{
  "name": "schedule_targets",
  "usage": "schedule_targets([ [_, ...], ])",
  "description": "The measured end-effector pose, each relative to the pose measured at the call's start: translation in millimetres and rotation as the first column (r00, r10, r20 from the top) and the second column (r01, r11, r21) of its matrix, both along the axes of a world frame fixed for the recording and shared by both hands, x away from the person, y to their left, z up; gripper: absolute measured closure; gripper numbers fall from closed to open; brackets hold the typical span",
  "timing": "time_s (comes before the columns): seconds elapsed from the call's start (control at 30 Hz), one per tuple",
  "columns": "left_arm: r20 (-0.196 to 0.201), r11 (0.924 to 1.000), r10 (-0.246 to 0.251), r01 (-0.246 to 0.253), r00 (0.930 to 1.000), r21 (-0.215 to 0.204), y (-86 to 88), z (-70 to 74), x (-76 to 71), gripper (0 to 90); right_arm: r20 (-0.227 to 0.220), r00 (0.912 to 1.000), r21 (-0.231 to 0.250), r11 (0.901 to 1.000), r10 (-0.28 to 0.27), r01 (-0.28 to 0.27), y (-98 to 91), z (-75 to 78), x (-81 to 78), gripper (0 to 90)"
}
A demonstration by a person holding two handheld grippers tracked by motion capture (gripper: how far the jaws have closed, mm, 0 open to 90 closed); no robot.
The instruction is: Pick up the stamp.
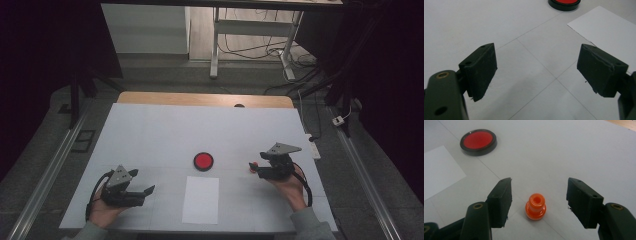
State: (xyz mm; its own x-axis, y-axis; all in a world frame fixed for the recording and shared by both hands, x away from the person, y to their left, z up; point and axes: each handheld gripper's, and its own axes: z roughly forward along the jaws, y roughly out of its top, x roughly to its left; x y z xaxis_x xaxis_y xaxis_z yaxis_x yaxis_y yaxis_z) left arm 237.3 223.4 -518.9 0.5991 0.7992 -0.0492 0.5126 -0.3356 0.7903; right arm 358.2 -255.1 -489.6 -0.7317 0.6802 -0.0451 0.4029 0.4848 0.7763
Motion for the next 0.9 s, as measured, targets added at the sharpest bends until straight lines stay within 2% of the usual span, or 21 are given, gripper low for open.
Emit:
schedule_targets([
  [0.3, 0.000, 1.0000, 0.001, -0.001, 1.0000, 0.003, 0.2, -0.2, 0.2, 16.4, 0.002, 1.0000, -0.014, 0.9999, -0.006, 0.006, 0.4, -6.9, 0.4, 42.4],
  [0.63, -0.001, 1.0000, 0.003, -0.003, 1.0000, 0.004, 1.6, -0.8, 0.8, 16.4, -0.016, 0.9999, -0.041, 0.9992, 0.001, -0.002, 3.7, -14.3, 0.5, 53.0],
  [0.9, 0.004, 1.0000, -0.002, 0.002, 1.0000, 0.004, 1.7, -0.8, 0.6, 16.3, -0.021, 0.9998, -0.045, 0.9990, -0.003, 0.002, 2.8, -16.7, 0.9, 61.6],
])
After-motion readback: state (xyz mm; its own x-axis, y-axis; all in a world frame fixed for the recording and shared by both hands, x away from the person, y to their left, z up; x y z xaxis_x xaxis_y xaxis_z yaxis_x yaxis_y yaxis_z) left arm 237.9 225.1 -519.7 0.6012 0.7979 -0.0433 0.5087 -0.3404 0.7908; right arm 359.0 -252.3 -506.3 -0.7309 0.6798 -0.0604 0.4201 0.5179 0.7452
